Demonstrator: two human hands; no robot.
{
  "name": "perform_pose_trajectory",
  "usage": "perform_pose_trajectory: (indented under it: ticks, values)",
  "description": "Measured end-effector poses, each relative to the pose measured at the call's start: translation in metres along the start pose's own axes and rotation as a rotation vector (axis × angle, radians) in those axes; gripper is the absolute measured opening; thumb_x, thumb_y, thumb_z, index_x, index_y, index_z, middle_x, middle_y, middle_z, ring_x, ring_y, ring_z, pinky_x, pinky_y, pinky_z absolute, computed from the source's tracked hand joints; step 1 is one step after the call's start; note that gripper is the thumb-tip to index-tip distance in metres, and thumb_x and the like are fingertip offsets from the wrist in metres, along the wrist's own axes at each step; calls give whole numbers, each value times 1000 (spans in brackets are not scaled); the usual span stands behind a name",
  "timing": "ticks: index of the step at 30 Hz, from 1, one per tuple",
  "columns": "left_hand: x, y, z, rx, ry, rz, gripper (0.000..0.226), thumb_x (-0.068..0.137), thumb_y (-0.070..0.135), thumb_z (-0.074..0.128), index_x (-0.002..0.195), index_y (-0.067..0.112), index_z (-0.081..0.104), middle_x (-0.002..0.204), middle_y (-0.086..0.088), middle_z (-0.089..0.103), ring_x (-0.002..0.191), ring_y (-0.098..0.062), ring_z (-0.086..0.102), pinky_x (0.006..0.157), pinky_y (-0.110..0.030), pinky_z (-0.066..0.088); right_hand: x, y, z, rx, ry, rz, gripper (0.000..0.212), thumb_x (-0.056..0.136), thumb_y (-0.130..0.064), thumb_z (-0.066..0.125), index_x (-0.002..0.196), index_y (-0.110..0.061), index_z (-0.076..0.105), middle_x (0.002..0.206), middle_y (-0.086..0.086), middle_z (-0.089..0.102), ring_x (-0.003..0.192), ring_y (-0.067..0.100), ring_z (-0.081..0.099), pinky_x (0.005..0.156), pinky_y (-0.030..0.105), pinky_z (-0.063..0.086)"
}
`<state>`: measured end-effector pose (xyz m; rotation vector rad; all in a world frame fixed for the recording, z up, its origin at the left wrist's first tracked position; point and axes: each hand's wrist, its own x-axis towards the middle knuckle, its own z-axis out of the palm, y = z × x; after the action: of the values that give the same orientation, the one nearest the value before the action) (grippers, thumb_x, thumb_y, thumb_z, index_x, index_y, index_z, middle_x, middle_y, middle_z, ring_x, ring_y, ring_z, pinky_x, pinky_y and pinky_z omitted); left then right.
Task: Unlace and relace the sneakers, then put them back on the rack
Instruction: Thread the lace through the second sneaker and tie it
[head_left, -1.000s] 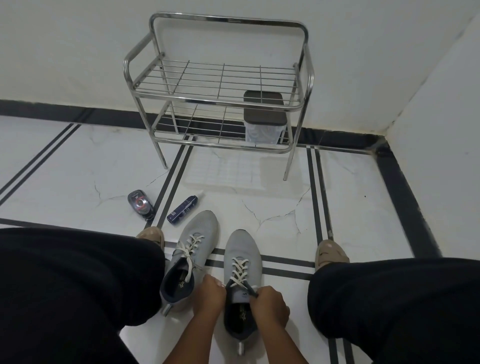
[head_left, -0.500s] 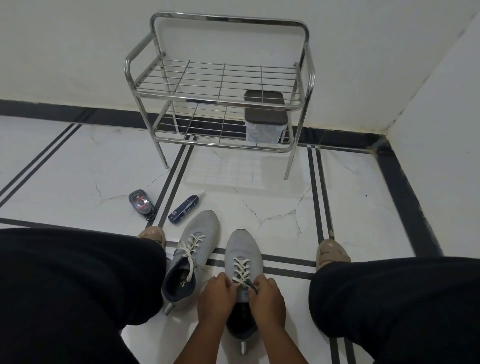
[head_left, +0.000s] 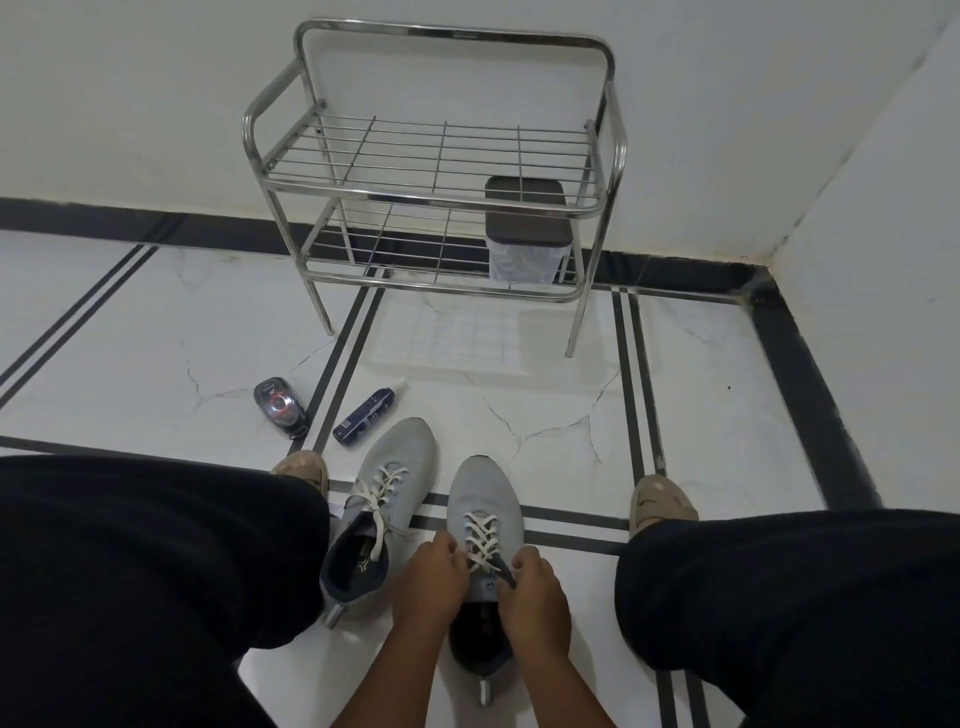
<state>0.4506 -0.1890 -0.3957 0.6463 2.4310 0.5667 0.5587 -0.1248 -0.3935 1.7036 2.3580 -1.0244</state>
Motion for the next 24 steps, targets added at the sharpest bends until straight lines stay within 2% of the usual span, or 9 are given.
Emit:
perform_pose_trajectory:
  ticks: [2, 5, 11, 16, 18, 20, 24]
  values:
    - [1, 1, -2, 75, 67, 42, 16, 97, 29, 38, 89, 21, 50, 88, 1, 59, 76, -17, 55, 61, -30, 41, 0, 0, 1, 4, 2, 5, 16, 92, -30, 55, 105, -25, 46, 107, -4, 55, 92, 16, 58, 77, 29, 51]
    - [6, 3, -8, 51, 113, 48, 14, 96, 27, 42, 85, 23, 51, 80, 4, 55, 71, -15, 53, 58, -28, 37, 1, 0, 1, 10, 7, 14, 17, 93, -29, 55, 107, -24, 47, 108, -4, 55, 94, 17, 58, 77, 28, 51]
    - [3, -4, 6, -24, -73, -52, 23, 93, 45, 46, 86, 25, 55, 88, 4, 64, 85, -17, 60, 75, -33, 50, 1, 1, 0, 10, -3, 18, 18, 92, -31, 56, 107, -24, 49, 107, -4, 56, 91, 16, 58, 73, 25, 50]
    - [-2, -12, 5, -25, -112, -120, 16, 94, 25, 43, 93, 20, 58, 97, -2, 63, 87, -19, 58, 67, -27, 40, 4, 5, 1, 71, -47, 5, 16, 92, -34, 56, 107, -27, 55, 106, -4, 55, 89, 12, 57, 73, 23, 49]
    - [-3, -14, 4, -56, -127, -134, 14, 95, 26, 46, 88, 20, 57, 94, -1, 62, 83, -16, 57, 60, -26, 37, 4, 5, 0, 161, -70, 43, 11, 92, -34, 52, 99, -27, 57, 101, -2, 57, 87, 13, 57, 76, 27, 52]
    - [-4, -14, 3, -102, -135, -155, 18, 95, 27, 49, 78, 22, 53, 89, -1, 61, 79, -15, 56, 58, -25, 35, 6, 4, -1, 265, -86, 107, 16, 94, -30, 45, 87, -23, 58, 94, 1, 60, 84, 16, 58, 77, 34, 54]
    - [-6, -11, 0, -136, -115, -181, 26, 94, 23, 50, 68, 24, 46, 82, 0, 58, 72, -14, 53, 56, -25, 36, 15, 9, -5, 217, -161, 160, 18, 94, -25, 47, 96, -18, 64, 110, 6, 61, 92, 20, 57, 78, 29, 48]
